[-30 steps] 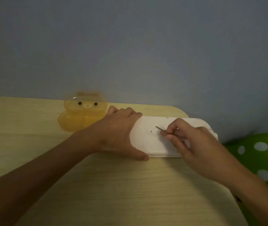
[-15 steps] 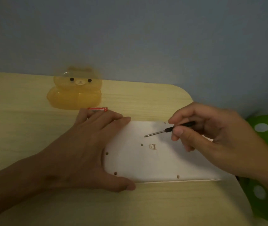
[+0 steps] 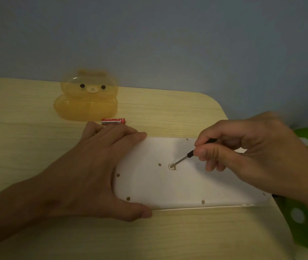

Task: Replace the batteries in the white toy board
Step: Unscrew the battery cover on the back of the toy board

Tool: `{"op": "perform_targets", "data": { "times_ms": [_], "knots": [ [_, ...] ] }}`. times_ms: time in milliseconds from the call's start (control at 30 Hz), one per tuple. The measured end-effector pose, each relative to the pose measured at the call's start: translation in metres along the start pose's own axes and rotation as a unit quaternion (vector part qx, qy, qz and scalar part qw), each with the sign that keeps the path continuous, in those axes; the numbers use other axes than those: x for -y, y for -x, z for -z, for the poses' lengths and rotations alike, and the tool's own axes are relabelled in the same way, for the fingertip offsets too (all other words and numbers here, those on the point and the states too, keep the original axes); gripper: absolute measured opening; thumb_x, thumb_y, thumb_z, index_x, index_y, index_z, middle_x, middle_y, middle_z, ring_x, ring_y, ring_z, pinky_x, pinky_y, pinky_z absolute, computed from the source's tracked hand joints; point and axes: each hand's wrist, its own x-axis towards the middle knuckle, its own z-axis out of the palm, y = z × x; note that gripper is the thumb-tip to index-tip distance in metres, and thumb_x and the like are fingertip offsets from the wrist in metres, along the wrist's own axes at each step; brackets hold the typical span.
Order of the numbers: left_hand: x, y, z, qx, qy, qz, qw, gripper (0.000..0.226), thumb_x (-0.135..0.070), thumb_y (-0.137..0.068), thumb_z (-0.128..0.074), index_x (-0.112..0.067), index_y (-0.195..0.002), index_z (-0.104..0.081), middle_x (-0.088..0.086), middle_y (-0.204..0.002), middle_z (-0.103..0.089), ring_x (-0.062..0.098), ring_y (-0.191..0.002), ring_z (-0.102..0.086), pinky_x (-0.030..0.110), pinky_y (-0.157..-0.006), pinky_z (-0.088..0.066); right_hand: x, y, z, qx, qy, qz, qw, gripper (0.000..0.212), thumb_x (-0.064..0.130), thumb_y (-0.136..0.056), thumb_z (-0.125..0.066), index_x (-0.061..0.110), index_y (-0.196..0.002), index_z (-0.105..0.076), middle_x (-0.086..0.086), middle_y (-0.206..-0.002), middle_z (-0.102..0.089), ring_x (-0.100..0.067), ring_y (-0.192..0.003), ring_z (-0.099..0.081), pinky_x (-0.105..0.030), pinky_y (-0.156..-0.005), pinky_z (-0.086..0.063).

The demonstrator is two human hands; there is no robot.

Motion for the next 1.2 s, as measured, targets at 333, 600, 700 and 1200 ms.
{"op": "perform_targets", "data": {
  "times_ms": [333,600,700,1200],
  "knots": [
    [0.003,0.002,0.002,0.002,-0.016,-0.008,1.0,0.121,-0.1,-0.06,-0.053,-0.017,-0.149,-0.047,-0.008,-0.137,-0.053,0.015,-0.125,-0.044,0.032,-0.101,-0.029,0.012,-0.028,-0.008,0.006,0.171,0.156,0.973,0.045,0.04,-0.102,-0.051,0.009,-0.087,-0.081,-0.004,-0.071,-0.071,-0.017,-0.061,-0.064,-0.034,-0.062,-0.055],
    [0.001,0.007,0.006,0.008,-0.003,-0.005,1.0,0.12,-0.101,-0.062,-0.049,-0.019,-0.15,-0.046,-0.014,-0.133,-0.048,0.001,-0.109,-0.031,0.025,-0.091,-0.028,0.014,-0.02,-0.004,0.012,0.024,0.087,0.996,0.022,0.011,-0.092,-0.072,0.024,-0.109,-0.077,0.017,-0.098,-0.078,0.006,-0.092,-0.072,-0.008,-0.081,-0.052],
    [0.002,0.007,0.005,0.007,-0.002,-0.006,1.0,0.119,-0.1,-0.063,-0.048,-0.019,-0.149,-0.046,-0.014,-0.133,-0.048,0.0,-0.107,-0.029,0.024,-0.089,-0.027,0.017,-0.014,-0.01,-0.018,0.017,0.065,0.998,0.012,0.025,-0.098,-0.07,0.024,-0.104,-0.08,0.021,-0.098,-0.078,0.003,-0.094,-0.074,-0.005,-0.079,-0.052],
    [0.005,0.007,0.003,0.009,-0.013,-0.014,1.0,0.119,-0.101,-0.064,-0.048,-0.019,-0.151,-0.044,-0.011,-0.137,-0.049,0.006,-0.116,-0.039,0.03,-0.096,-0.029,0.017,-0.008,-0.044,0.076,0.127,0.005,0.989,0.027,0.036,-0.109,-0.025,0.042,-0.135,-0.023,0.012,-0.106,-0.066,-0.005,-0.09,-0.061,-0.024,-0.075,-0.051]
  ]
}}
